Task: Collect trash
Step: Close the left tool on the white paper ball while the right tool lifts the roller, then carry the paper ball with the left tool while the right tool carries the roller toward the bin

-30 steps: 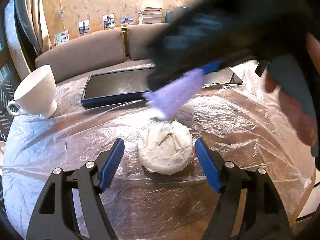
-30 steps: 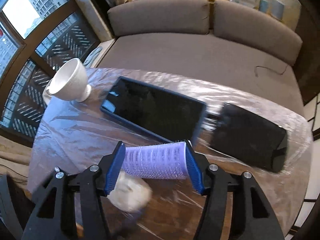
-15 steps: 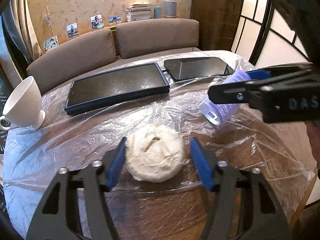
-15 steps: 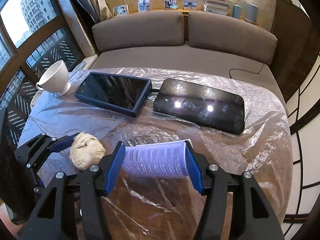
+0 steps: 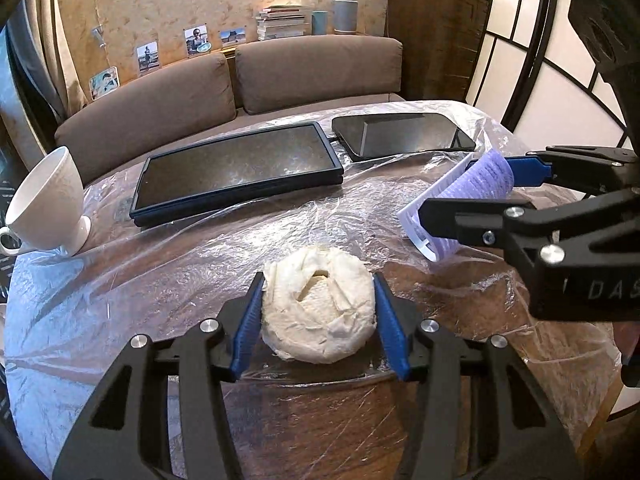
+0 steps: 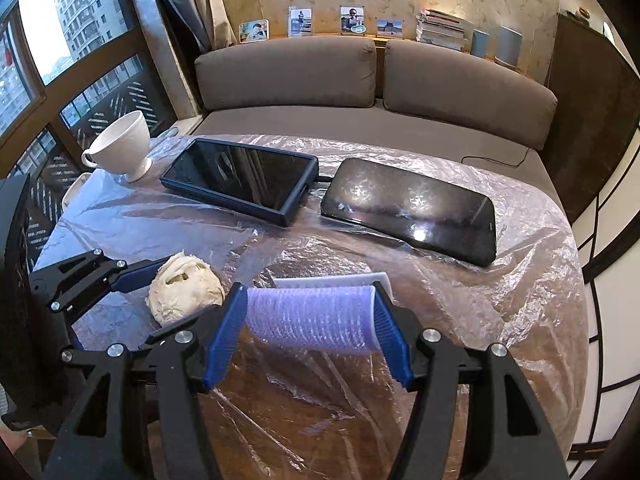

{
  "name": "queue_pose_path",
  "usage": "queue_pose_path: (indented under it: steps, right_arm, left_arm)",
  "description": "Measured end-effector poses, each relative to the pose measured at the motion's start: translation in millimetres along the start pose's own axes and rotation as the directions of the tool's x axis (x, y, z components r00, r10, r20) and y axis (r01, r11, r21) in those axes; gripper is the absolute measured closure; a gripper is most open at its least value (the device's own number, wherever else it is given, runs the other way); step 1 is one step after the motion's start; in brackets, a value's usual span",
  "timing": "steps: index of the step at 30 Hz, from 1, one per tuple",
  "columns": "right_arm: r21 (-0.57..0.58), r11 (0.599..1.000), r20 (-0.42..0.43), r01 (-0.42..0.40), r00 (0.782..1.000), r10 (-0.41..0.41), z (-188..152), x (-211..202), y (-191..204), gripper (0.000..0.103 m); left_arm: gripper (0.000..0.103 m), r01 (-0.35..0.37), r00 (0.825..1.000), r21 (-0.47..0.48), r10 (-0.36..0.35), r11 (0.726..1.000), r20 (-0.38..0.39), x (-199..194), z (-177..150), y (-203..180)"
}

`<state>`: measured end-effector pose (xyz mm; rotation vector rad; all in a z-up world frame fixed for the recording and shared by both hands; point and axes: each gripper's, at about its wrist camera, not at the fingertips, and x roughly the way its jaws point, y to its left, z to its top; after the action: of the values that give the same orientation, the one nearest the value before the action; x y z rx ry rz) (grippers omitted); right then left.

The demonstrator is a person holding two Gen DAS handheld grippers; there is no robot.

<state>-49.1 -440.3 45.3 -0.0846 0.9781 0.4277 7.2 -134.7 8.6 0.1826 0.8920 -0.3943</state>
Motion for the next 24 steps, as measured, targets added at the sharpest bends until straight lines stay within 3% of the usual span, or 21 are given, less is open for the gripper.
queue_pose_path:
  steps: [6,11,13,14,20,24]
  right_arm:
    - [-0.040,0.998,-0.009,0.054,0.998,-0.055,-5.6,7.3,6.2,0.035]
    - [-0.002,1.000,-0.012,0.023,1.000,-0.023,-9.9,10.0,0.8,0.034]
    - [0.032,0.999,-0.005,0.008,1.000,-0.008,-12.0,10.6,-4.0,0.015]
    - [0.057,0.998,0.015,0.003,1.000,-0.004,-13.3,9.1,-7.3,0.013]
    - [0.144,0.989,0.036,-0.034,0.999,0.029,-14.3,13.1,-19.5,0.012]
    - [0.151,0.988,0.034,-0.017,0.999,0.012,-16.4,17.8,-19.6,0.012]
  left_arm:
    - [0.050,-0.003,1.000,-0.004,0.003,1.000,-0.001,0.0,-0.4,0.5]
    - [0.050,0.001,1.000,-0.014,-0.001,1.000,-0.002,-0.7,-0.8,2.7]
    - [0.050,0.001,1.000,-0.013,-0.001,1.000,-0.002,-1.0,-1.0,2.5]
    - [0.050,0.001,1.000,-0.015,-0.001,1.000,-0.003,-1.0,-0.9,2.5]
    - [0.049,0.002,1.000,-0.019,-0.002,1.000,-0.004,-0.9,-1.3,2.4]
    - [0.049,-0.001,1.000,-0.015,0.001,1.000,-0.005,-0.9,-1.1,1.9]
